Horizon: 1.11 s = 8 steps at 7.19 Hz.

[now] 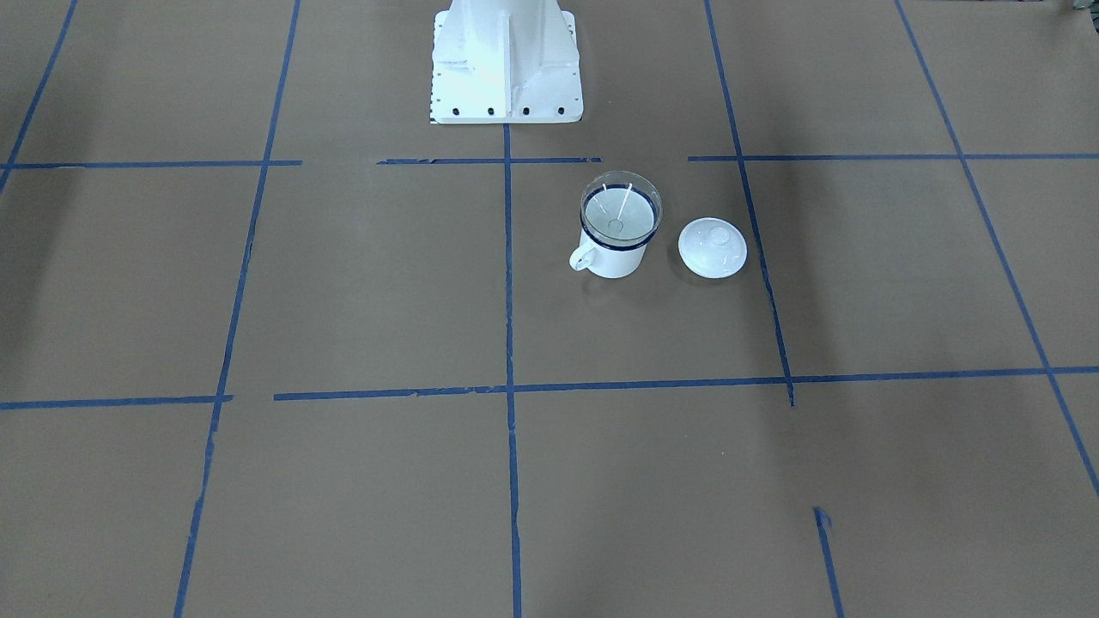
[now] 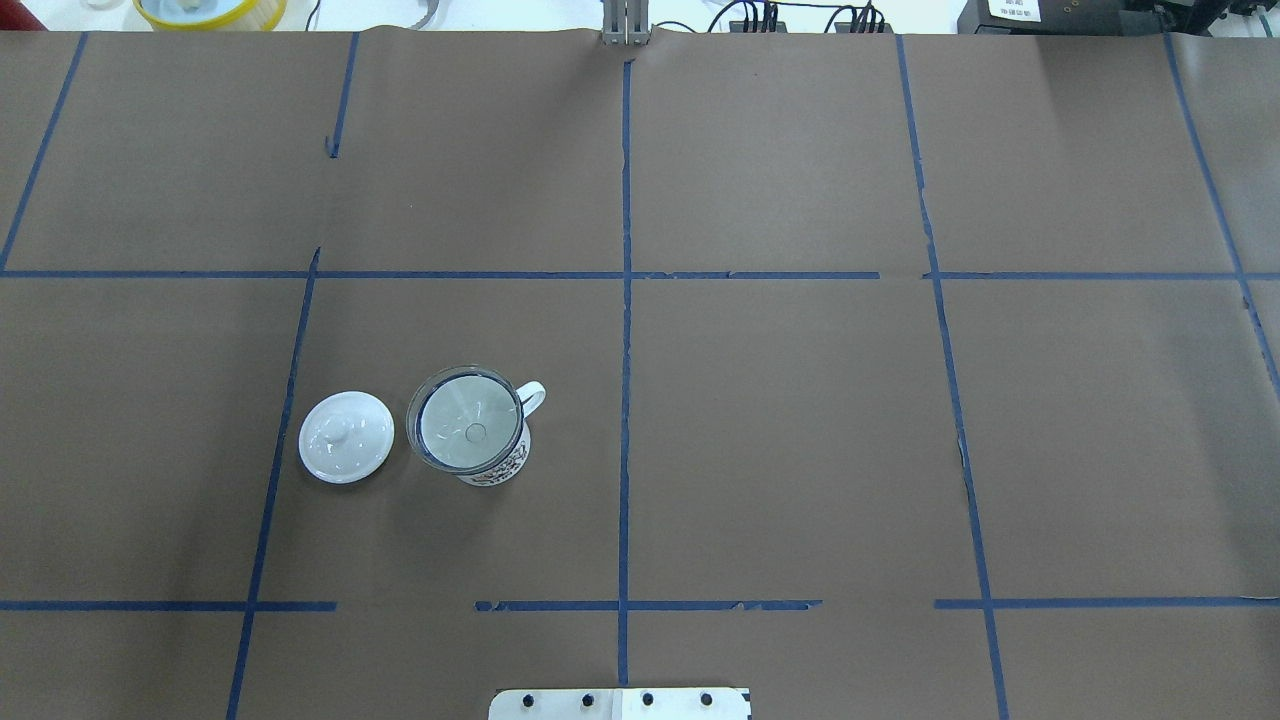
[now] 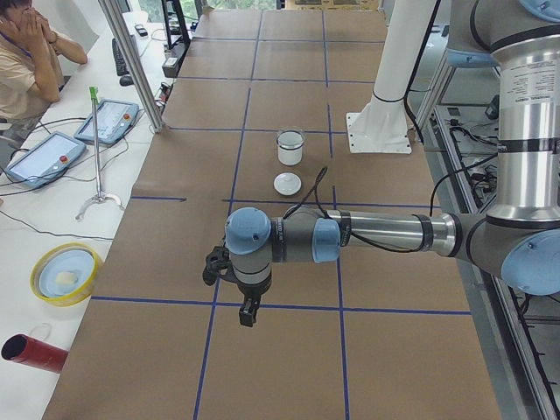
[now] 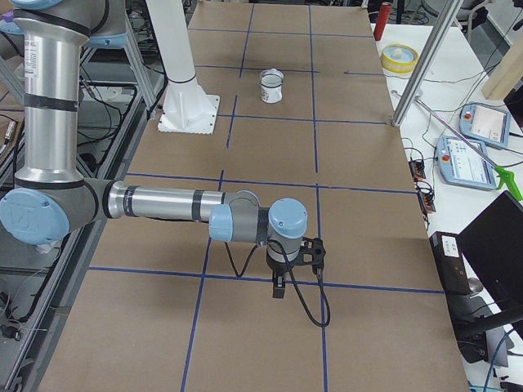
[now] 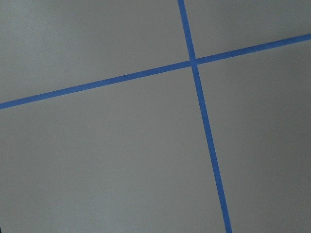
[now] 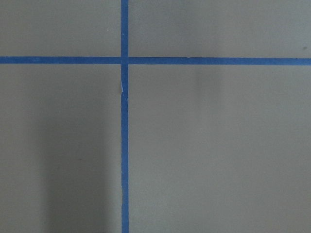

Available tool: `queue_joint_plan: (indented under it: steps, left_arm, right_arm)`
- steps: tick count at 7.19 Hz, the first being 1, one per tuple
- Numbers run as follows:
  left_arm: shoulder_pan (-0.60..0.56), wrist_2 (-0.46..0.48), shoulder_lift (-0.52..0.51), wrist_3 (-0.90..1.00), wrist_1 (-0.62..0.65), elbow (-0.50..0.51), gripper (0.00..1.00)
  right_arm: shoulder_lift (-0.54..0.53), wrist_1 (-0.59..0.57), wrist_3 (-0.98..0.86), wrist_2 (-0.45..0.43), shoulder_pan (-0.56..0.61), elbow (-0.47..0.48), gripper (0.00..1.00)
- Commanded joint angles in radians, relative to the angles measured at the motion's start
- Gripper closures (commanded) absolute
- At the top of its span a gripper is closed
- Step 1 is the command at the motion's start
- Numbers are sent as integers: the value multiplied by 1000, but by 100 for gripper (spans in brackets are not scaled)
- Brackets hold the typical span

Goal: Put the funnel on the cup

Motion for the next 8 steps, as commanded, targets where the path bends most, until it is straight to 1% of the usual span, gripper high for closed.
queue_joint_plan:
  steps: [1,8]
  left_arm:
    - [0,-2,1,-1,1,-5,0]
    - [-1,-2,13,-1,1,-7,0]
  right_arm:
    - [0,0,0,0,0,0,0]
    - [0,0,0,0,0,0,0]
